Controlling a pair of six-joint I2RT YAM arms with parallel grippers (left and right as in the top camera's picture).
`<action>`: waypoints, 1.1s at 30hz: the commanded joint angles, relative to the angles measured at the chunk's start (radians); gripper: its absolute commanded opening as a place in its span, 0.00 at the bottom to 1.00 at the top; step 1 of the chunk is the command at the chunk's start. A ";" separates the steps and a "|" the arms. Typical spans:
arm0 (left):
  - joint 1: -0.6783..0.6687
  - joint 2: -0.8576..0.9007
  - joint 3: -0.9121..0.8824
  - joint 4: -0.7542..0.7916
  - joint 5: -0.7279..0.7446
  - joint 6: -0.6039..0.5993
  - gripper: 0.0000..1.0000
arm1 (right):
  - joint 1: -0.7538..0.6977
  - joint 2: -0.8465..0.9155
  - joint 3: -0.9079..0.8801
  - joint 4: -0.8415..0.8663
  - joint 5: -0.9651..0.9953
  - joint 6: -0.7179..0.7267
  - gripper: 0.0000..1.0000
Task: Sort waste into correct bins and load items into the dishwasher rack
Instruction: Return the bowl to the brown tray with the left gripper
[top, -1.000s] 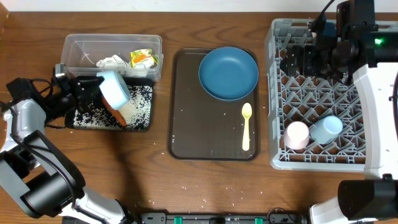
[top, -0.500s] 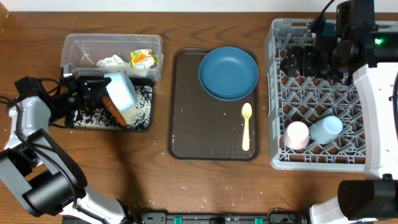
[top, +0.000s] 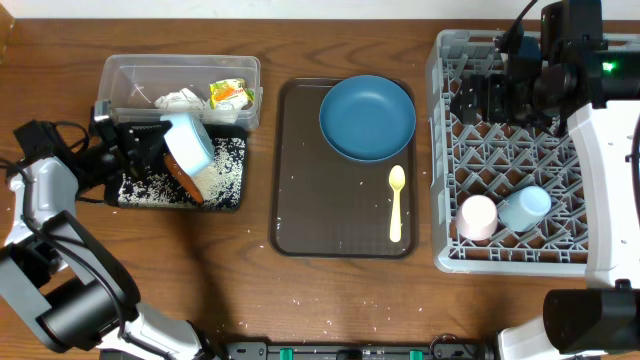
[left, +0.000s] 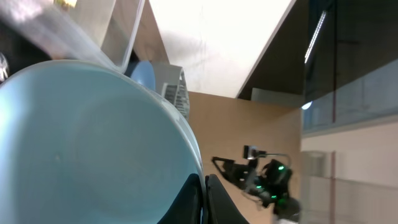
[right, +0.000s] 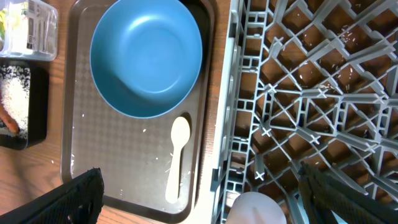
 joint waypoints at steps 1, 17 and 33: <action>-0.020 -0.077 0.004 0.012 0.027 0.005 0.05 | 0.001 0.003 -0.004 -0.003 -0.004 -0.016 0.98; -0.502 -0.351 0.006 0.126 -0.690 0.021 0.06 | 0.001 0.003 -0.004 0.000 -0.004 -0.016 0.98; -1.349 -0.126 -0.010 -0.002 -1.513 0.165 0.06 | 0.001 0.003 -0.004 0.000 -0.005 -0.016 0.98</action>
